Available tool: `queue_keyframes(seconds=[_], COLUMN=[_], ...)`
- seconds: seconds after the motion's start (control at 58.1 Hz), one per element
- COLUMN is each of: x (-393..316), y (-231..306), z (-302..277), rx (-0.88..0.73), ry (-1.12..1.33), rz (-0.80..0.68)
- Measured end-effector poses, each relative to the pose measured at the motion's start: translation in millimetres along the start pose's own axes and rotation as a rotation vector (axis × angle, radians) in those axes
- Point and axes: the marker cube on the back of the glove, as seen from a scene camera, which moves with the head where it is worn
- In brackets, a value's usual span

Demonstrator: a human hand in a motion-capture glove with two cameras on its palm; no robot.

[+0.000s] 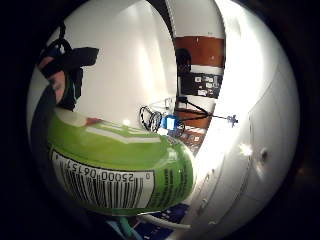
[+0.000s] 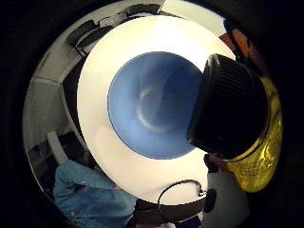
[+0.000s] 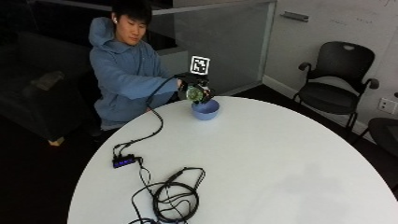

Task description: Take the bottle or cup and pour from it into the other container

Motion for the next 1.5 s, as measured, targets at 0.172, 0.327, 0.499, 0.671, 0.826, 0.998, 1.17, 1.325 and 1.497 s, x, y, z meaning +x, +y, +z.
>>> queue_keyframes(seconds=[0.172,0.327,0.499,0.671,0.826,0.998,1.17,1.325,1.497], x=[21,22,20,-6,-11,22,7,21,4], y=[6,4,2,-1,-2,3,0,1,2], z=[8,7,6,-7,-11,10,3,12,10], rx=[-0.012,-0.002,-0.011,-0.008,-0.01,-0.033,-0.024,-0.034,-0.033], ry=[0.155,0.13,0.138,-0.187,-0.269,0.185,-0.015,0.174,0.127], rz=[0.036,0.058,0.073,0.068,0.084,0.05,0.084,0.08,0.012])
